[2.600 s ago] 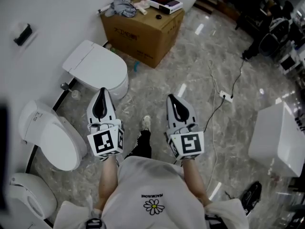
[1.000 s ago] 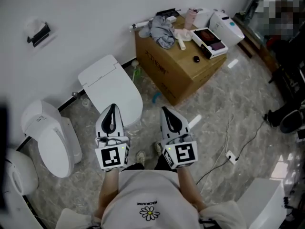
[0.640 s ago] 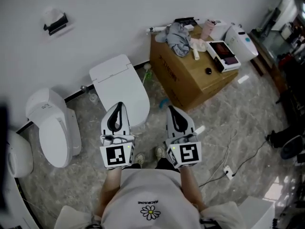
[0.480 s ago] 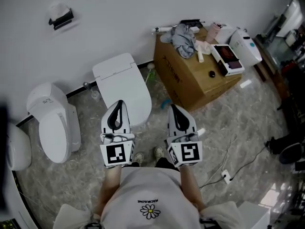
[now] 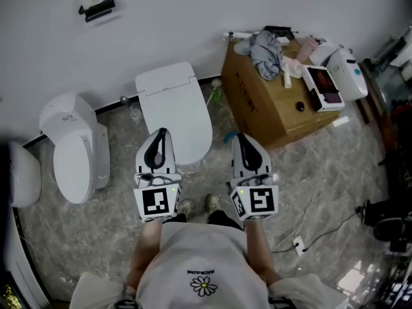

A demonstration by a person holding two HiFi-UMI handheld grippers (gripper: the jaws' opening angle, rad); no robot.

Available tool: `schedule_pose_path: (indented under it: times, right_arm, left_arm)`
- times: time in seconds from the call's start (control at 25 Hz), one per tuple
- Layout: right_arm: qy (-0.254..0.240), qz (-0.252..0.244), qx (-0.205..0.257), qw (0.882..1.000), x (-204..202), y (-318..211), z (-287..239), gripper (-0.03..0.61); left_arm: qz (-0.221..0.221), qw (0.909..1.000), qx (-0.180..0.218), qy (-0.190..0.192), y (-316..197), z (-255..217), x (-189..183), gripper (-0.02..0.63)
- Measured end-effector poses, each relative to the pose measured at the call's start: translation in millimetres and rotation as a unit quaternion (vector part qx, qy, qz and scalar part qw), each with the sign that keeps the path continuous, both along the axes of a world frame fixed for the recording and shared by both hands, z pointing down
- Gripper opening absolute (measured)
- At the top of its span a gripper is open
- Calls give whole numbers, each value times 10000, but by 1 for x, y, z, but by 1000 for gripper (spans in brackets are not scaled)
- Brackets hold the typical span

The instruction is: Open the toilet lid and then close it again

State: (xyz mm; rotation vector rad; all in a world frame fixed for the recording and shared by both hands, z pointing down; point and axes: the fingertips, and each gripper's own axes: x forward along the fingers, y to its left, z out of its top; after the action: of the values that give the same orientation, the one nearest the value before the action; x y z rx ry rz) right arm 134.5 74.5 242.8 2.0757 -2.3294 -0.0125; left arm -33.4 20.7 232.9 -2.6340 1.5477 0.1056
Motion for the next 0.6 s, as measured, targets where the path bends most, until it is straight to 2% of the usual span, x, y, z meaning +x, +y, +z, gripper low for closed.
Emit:
schedule_pose_path:
  times: [0.16, 0.32, 0.6]
  right_arm:
    - [-56, -320, -89, 9994, 3, -29, 7, 32]
    - [129, -726, -259, 9969, 1, -60, 28, 36]
    - [66, -1303, -687, 9891, 0, -101, 104, 148]
  left_arm:
    - [-120, 9999, -114, -28, -20, 9, -1, 36]
    - [-323, 9989, -256, -216, -48, 37, -6, 44]
    - [-290, 9966, -693, -345, -75, 123, -5, 145]
